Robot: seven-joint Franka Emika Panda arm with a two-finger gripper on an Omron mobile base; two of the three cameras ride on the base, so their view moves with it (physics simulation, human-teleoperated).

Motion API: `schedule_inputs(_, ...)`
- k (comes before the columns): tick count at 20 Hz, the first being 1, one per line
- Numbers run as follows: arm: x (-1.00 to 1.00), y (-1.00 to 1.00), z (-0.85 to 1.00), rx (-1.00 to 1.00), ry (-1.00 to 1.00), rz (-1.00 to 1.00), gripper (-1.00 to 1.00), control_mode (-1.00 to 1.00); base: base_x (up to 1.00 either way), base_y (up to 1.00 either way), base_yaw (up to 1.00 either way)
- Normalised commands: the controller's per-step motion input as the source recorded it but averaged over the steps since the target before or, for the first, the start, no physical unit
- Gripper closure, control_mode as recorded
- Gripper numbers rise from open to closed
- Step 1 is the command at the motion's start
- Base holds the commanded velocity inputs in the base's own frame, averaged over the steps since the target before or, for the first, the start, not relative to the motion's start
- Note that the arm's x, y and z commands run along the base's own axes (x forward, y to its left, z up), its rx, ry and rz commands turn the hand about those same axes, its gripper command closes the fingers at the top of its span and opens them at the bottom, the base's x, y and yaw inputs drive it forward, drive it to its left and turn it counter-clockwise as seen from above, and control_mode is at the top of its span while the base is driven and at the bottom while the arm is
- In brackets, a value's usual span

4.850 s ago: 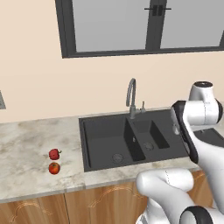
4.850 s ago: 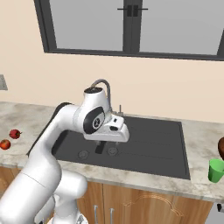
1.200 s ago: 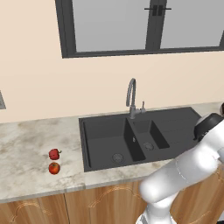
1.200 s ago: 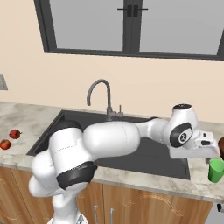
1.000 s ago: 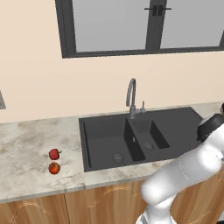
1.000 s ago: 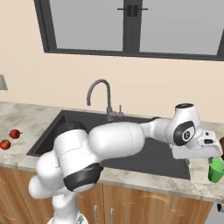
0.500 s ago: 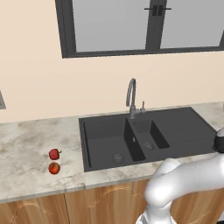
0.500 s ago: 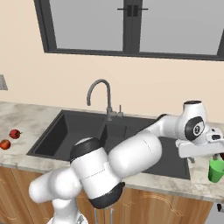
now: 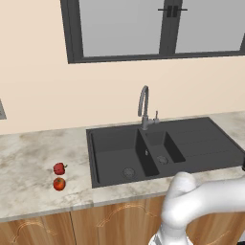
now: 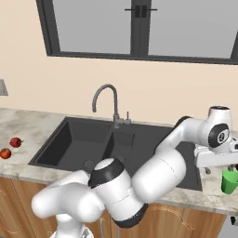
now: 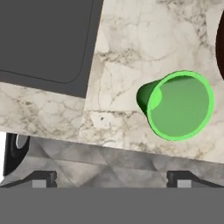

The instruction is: Remove the bell pepper and apple from the sink. Then move the bowl and cup from the counter to the sink for washing.

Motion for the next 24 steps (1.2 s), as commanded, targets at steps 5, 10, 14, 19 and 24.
schedule_inputs(5, -0.01, -0.04, -0.12, 0.17, 0.0, 0.15, -1.0, -1.0, 0.0, 0.0, 0.0)
schedule_inputs(10, 0.0, -0.07, -0.18, 0.16, -0.04, 0.13, -1.0, -1.0, 0.0, 0.0, 0.0)
schedule_inputs(14, 0.02, -0.12, -0.18, 0.11, -0.15, 0.08, -1.0, -1.0, 0.0, 0.0, 0.0)
schedule_inputs(19, 0.11, -0.12, -0.12, 0.05, -0.11, 0.06, -1.0, -1.0, 0.0, 0.0, 0.0)
schedule_inputs(24, 0.09, -0.08, -0.09, 0.0, -0.03, 0.01, -1.0, -1.0, 0.0, 0.0, 0.0)
